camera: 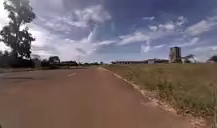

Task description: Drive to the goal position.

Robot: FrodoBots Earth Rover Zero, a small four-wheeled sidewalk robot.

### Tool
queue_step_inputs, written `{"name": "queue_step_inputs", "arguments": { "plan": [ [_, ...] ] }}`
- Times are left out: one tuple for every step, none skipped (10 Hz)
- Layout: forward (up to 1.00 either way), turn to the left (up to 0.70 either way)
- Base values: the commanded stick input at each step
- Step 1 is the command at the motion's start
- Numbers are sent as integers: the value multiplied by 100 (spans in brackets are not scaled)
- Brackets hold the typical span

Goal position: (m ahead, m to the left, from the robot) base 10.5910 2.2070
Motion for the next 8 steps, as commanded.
{"name": "queue_step_inputs", "arguments": {
  "plan": [
    [100, 0],
    [100, 0],
    [100, 0],
    [100, 0],
    [100, 0],
    [100, 0],
    [100, 0],
    [100, 0]
  ]
}}
